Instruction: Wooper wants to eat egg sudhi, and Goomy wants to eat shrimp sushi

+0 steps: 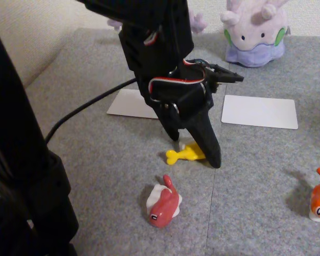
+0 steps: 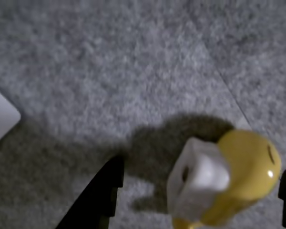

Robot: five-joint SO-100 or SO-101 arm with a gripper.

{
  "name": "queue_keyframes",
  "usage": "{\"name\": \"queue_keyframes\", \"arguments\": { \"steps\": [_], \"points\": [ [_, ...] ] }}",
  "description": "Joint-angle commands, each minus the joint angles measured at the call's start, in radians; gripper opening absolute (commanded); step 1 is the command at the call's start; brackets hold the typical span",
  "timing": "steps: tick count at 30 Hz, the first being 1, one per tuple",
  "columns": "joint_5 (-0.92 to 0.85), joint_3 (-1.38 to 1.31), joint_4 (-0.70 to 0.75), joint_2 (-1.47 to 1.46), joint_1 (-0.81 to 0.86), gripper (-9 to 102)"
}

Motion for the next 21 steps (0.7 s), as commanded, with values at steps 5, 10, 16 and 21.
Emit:
{"name": "queue_keyframes", "arguments": {
  "steps": [5,10,16,21],
  "points": [
    [0.014,-0.029,-0.052,-0.015,0.034,27],
    [0.015,-0.029,-0.057,-0.018,0.032,25],
    [0.018,-0.028,-0.057,-0.02,0.02,20],
    [0.054,-0.028,-0.046,-0.02,0.018,13]
  ]
}}
